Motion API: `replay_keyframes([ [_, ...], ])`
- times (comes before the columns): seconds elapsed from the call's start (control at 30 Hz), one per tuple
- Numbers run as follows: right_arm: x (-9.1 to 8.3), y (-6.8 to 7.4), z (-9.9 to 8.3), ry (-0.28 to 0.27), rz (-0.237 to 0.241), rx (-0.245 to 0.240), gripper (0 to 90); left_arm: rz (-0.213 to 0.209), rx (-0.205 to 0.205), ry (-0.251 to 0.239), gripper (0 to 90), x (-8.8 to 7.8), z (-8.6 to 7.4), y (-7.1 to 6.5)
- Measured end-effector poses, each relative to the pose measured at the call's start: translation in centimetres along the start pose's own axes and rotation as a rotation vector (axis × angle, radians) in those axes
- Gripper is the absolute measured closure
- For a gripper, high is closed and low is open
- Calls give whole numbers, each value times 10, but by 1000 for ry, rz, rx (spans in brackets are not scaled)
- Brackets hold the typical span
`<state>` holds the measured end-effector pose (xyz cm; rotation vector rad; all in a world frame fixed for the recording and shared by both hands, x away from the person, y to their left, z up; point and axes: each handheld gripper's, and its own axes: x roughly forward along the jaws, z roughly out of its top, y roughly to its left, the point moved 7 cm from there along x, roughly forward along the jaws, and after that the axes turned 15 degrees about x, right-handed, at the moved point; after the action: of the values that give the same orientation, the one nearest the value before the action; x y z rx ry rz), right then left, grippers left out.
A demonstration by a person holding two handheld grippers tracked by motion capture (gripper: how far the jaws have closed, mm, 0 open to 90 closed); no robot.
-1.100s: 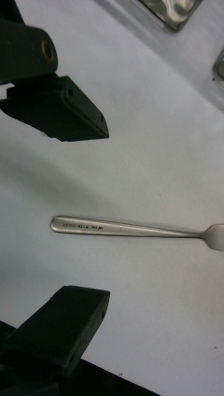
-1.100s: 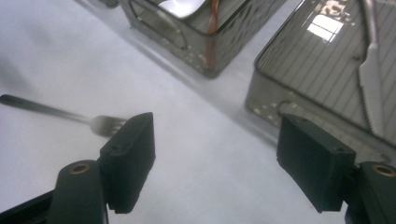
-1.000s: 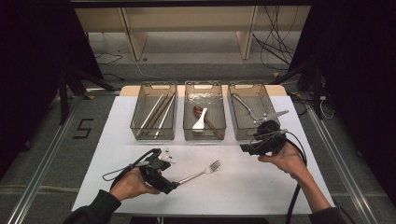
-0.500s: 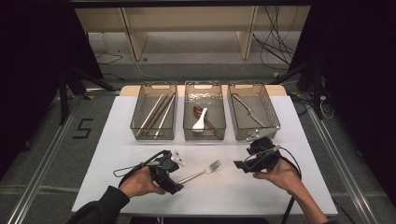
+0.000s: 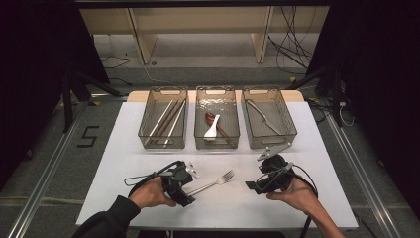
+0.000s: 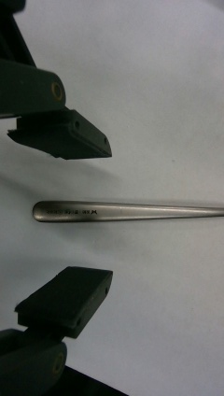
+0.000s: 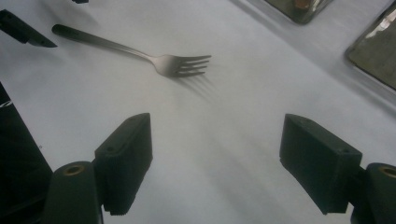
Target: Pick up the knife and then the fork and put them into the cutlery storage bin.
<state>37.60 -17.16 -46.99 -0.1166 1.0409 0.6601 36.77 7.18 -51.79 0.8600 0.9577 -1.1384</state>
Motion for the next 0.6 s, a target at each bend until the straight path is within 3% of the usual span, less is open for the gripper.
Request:
replay_keyframes([
  [0.6,1,5,-7,10,6,-6,263,-11,67,55,609,13,7,2],
])
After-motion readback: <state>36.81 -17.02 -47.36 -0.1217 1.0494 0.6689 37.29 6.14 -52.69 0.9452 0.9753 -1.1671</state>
